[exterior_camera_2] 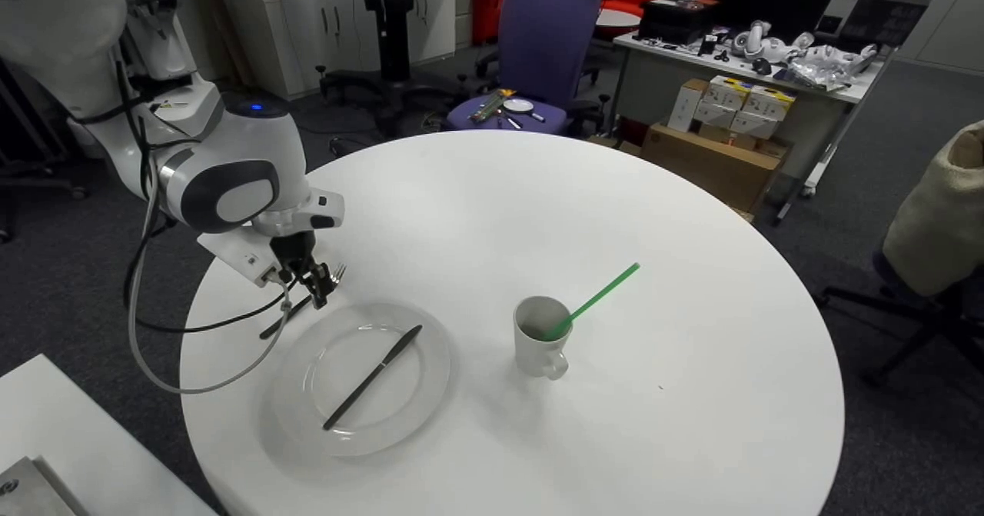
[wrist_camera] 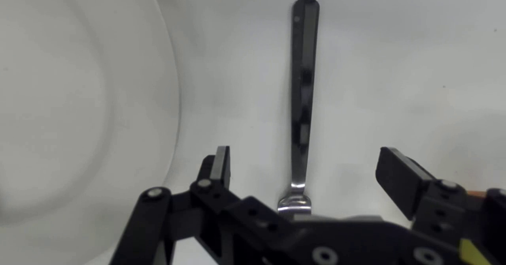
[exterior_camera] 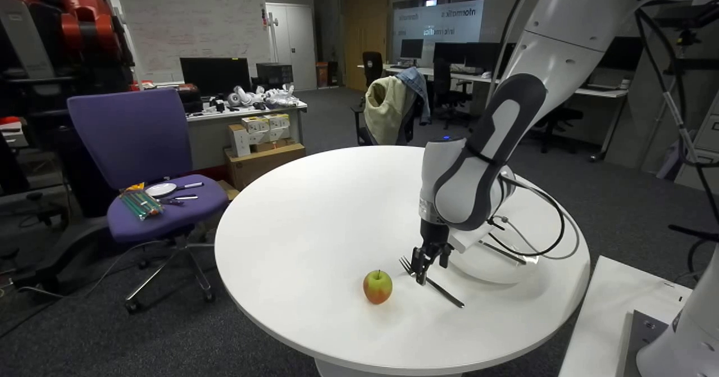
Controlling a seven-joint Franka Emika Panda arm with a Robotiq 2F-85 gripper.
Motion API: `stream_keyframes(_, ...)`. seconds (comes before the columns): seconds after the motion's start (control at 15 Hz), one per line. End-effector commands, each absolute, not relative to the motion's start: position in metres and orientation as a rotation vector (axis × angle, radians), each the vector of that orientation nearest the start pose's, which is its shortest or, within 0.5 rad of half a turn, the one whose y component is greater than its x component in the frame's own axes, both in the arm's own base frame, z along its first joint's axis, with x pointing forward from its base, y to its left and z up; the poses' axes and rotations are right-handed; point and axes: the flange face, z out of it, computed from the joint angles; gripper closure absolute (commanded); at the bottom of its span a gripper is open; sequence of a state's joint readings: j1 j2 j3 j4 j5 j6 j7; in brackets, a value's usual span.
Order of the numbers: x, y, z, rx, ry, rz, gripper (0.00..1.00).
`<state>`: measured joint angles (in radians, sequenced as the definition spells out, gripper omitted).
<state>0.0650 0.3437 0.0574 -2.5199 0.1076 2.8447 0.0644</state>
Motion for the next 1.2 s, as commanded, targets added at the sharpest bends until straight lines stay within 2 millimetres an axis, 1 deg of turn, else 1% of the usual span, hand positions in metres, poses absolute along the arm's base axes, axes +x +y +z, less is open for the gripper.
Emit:
stream_keyframes(0.0, 0.4605, 0.0621, 0.1456, -3.076, 0.104, 0.069, 0.00)
stream_keyframes(0.13, 0.4610, 0.0654, 0.1426, -3.072, 0.102, 0.086, 0.00)
stream_keyframes(0.2, 0.4615, 0.0667, 0.1416, -3.071, 0.101, 0.091, 0.04)
stream_keyframes(0.27, 0.4620, 0.0676, 0.1405, -3.071, 0.100, 0.098, 0.26)
stream_keyframes(0.4, 0.4622, 0.0691, 0.1388, -3.070, 0.098, 0.113, 0.31)
stream_keyframes(0.47, 0.4624, 0.0696, 0.1384, -3.069, 0.096, 0.118, 0.36)
stream_keyframes(0.67, 0.4627, 0.0698, 0.1383, -3.069, 0.094, 0.132, 0.61)
stream_keyframes(0.73, 0.4626, 0.0698, 0.1383, -3.069, 0.094, 0.138, 0.67)
stream_keyframes(0.93, 0.4633, 0.0696, 0.1382, -3.069, 0.093, 0.149, 0.72)
stream_keyframes(1.07, 0.4639, 0.0693, 0.1381, -3.070, 0.093, 0.150, 0.67)
stream_keyframes(1.13, 0.4642, 0.0692, 0.1381, -3.070, 0.094, 0.151, 0.68)
